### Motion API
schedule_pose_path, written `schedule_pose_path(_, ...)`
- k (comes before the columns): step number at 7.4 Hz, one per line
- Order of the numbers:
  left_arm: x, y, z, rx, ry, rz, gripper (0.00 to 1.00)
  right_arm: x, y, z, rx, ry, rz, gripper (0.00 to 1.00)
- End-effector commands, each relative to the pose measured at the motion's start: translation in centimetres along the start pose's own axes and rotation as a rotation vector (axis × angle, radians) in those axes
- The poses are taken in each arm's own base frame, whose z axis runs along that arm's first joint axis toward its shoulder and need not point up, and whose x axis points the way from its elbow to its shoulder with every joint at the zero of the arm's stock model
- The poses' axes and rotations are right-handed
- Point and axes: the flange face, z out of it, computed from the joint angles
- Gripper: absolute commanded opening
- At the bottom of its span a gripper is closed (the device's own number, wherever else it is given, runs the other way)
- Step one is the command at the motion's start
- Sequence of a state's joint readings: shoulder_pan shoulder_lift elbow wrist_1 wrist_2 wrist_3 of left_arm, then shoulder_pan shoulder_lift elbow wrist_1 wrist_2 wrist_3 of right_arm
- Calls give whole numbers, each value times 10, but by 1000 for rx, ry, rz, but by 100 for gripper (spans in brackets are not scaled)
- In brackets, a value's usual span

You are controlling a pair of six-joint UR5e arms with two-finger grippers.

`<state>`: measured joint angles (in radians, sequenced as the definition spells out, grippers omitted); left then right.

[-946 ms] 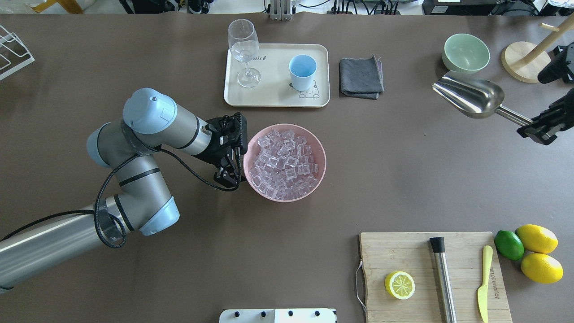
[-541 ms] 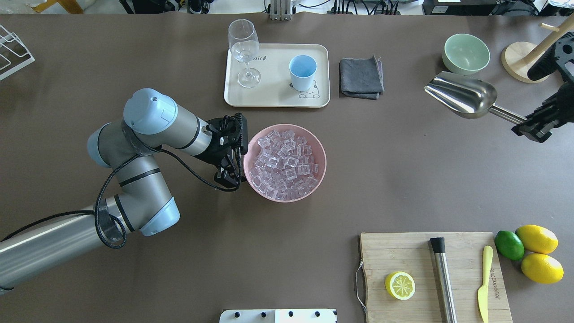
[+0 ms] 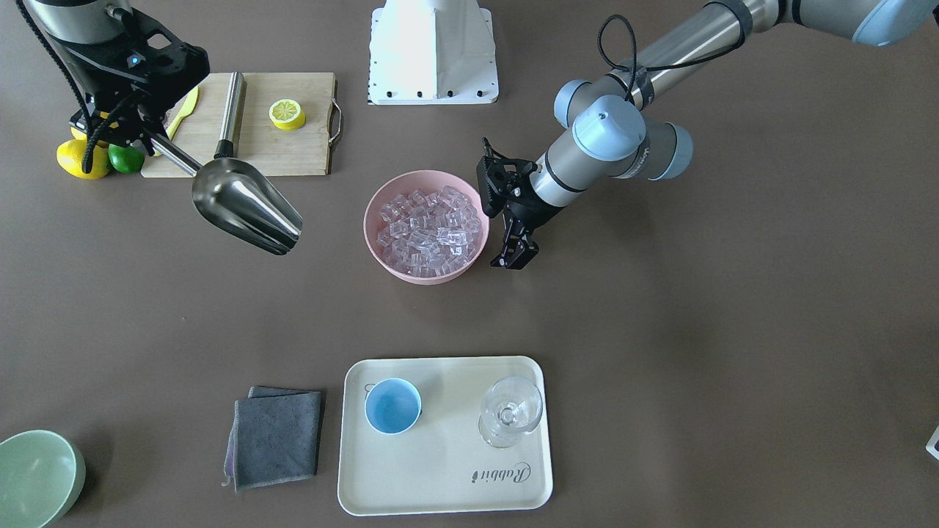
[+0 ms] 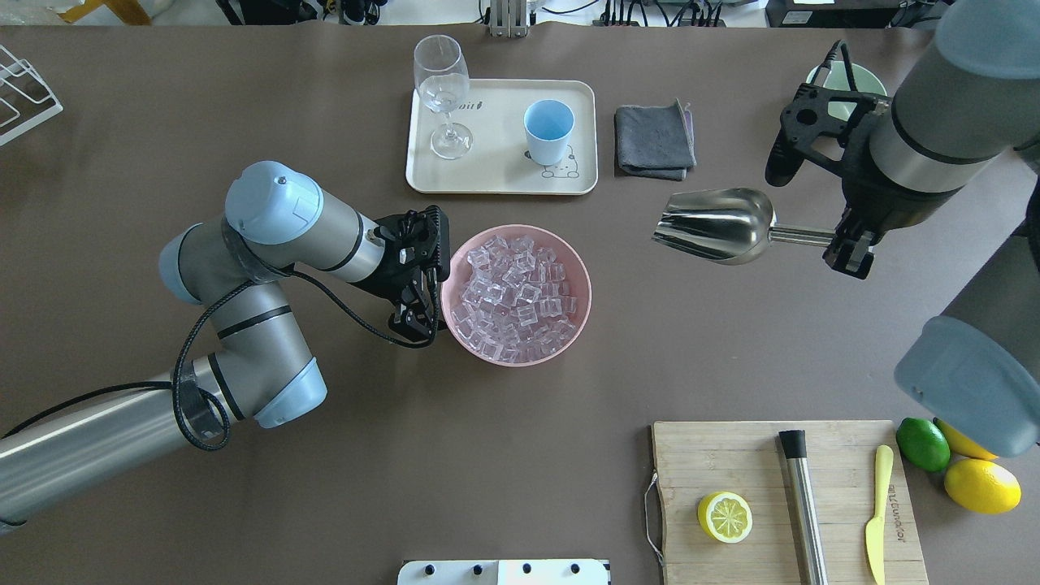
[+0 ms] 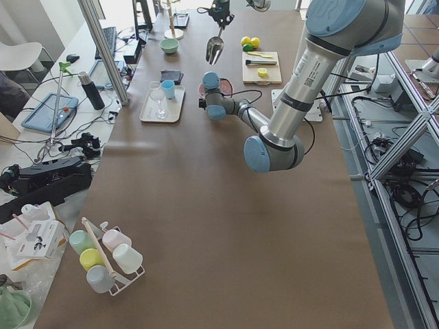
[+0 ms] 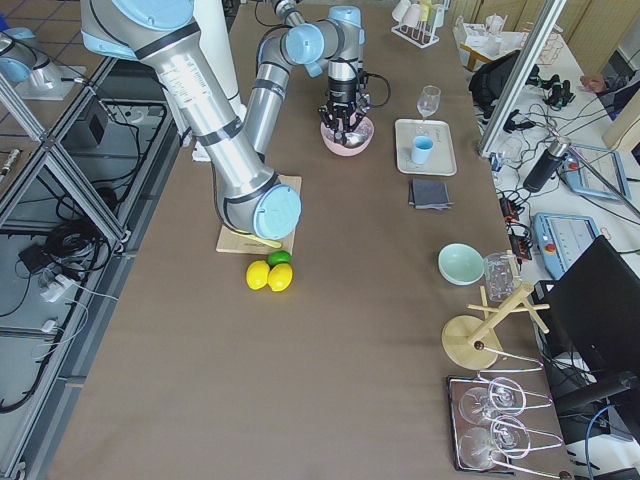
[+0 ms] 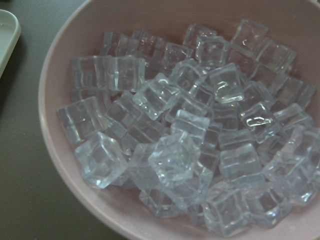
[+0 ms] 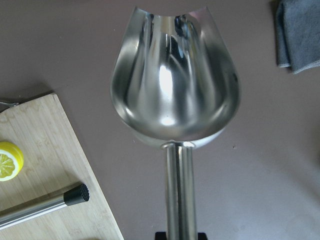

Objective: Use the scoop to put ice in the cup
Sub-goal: 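Carry the scoop with the right gripper over the pink bowl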

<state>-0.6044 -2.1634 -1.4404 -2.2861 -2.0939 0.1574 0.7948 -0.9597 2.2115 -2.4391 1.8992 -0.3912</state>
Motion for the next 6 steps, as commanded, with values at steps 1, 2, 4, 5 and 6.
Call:
schedule_pose_path(1,0,-1,0,1,0,-1,99,-19,-58,-4,-78,44,-97,0)
schedule_pose_path(2,0,-1,0,1,0,1,99,-17,-82,-9,-107,52,-107,0)
schedule_pose_path(4,0,1,0,0,2,0,99,-24,-127,-25,-173,59,-126,0)
schedule_pose_path(5,0,1,0,0,2,0,99,-33,-145,-18,-214,71,-149,0)
schedule_pose_path(6,0,1,0,0,2,0,99,-40,-161,-12,-252,85,-170,0)
